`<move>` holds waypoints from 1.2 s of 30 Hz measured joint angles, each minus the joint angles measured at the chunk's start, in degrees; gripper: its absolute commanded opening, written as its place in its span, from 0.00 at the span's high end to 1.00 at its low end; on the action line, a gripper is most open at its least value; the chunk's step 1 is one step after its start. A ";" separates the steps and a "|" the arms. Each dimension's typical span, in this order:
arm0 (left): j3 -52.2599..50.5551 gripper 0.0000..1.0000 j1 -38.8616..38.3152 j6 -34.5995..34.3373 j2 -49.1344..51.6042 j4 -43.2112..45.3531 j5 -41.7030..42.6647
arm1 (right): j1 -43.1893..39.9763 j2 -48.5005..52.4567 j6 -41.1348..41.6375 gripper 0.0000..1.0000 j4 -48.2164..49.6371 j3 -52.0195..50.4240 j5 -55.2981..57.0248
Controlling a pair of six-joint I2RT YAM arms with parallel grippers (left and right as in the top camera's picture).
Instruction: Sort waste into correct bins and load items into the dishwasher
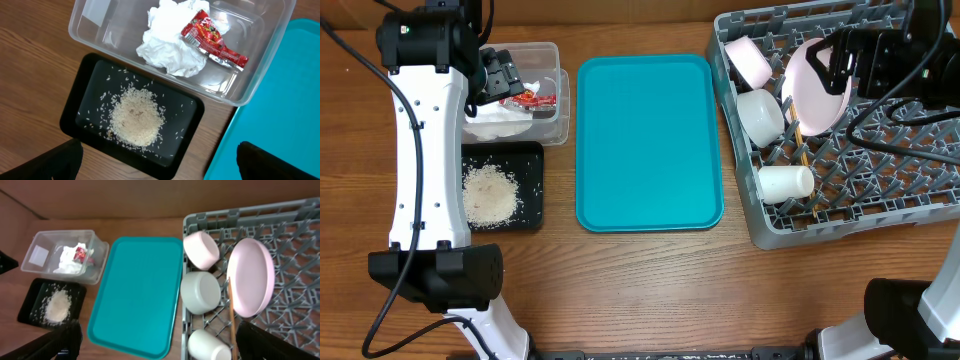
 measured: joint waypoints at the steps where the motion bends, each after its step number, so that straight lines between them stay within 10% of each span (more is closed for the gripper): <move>1: 0.00 0.00 0.00 0.00 0.00 0.00 0.00 | 0.26 -0.02 0.00 0.00 0.50 0.00 0.79; 15: 0.00 0.00 0.00 0.00 0.00 0.02 0.00 | 8.74 -13.57 2.64 0.00 22.91 -16.57 12.72; 36: 0.00 0.00 0.00 0.00 0.00 0.02 0.02 | 8.09 -77.96 10.62 0.00 92.26 -125.07 14.71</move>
